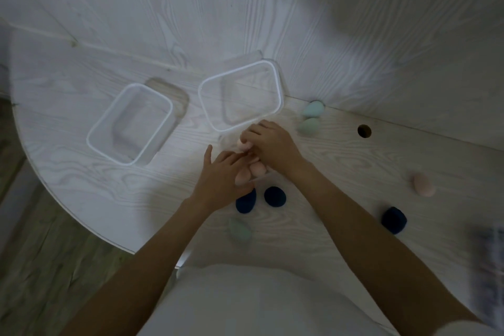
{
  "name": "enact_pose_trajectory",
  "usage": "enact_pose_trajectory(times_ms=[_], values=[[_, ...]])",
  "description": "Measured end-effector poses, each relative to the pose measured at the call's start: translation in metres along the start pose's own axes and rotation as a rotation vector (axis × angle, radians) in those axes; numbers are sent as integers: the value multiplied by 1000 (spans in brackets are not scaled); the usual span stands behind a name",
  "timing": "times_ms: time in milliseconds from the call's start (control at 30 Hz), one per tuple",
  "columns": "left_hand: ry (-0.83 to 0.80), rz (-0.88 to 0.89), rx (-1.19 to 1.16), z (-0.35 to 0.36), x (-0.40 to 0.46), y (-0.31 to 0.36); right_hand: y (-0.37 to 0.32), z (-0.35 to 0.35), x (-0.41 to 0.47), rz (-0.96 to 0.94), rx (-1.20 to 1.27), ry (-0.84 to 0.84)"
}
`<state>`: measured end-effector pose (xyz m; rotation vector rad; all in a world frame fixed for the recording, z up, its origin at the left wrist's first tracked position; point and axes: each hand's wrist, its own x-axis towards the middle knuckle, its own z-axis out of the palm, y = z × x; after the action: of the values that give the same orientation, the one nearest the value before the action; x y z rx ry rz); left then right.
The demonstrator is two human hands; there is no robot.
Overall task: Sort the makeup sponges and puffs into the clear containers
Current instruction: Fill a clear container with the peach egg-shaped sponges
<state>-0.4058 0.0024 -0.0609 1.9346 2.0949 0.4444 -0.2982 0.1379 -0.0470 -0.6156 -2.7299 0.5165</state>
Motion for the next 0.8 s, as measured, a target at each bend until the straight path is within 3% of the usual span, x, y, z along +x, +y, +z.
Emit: enact_pose_trajectory(times_ms=[167,367,467,567,700,800], values=[[-43,26,13,-3,1,-4,5,-6,14,-212,-336,-236],[-98,3,31,-3,3,-7,-14,-1,30,-200,-557,-232],[-108,11,35,-2,4,-8,-6,1,27,-162,-488,-236],[-154,-3,10,-5,6,-8,9,-6,15,-61,-264,-115],[-249,-97,-8,-13,10,-1,4,-27,-13,179,45,-20],[-96,-179,57,-24,10,8,-3,-41,-45,283,84,100]])
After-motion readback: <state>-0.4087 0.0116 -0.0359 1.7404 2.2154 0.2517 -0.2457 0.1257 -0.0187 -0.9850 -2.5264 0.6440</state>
